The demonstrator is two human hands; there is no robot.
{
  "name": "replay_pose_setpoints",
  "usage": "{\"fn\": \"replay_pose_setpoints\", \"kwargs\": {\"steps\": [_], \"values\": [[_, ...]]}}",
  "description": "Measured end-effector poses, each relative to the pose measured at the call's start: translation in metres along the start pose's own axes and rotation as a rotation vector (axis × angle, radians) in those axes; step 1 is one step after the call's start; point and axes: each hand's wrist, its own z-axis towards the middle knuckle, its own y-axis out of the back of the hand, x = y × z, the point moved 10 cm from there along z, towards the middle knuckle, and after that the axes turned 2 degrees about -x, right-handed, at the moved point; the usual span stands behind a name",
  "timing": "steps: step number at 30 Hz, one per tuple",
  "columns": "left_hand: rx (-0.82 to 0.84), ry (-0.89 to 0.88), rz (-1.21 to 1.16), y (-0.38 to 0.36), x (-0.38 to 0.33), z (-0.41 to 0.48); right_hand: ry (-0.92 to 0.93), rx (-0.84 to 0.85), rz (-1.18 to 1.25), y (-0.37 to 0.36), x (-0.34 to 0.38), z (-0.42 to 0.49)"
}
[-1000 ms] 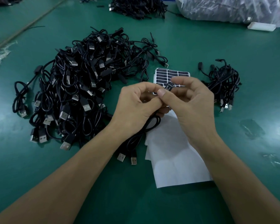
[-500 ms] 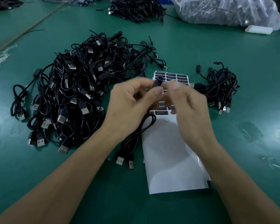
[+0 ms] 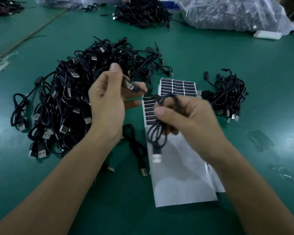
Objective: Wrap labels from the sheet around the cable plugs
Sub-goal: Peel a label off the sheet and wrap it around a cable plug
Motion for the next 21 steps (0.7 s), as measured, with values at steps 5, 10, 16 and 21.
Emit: {"fn": "replay_pose_setpoints", "kwargs": {"steps": [5, 10, 16, 21], "values": [[-0.115, 0.110, -0.027, 0.017, 0.016, 0.003, -0.014, -0.509, -0.144, 0.104, 0.005, 0.012], [0.002, 0.112, 0.212, 0.006, 0.024, 0.001, -0.091, -0.834, -0.601, 0.182, 0.020, 0.017], [0.409, -0.147, 0.956, -0.038, 0.022, -0.021, -0.182, -0.814, -0.822, 0.184, 0.015, 0.017], [0.713, -0.347, 1.514, -0.062, 0.035, -0.040, -0.027, -0.755, -0.936, 0.135, 0.019, 0.007]]}}
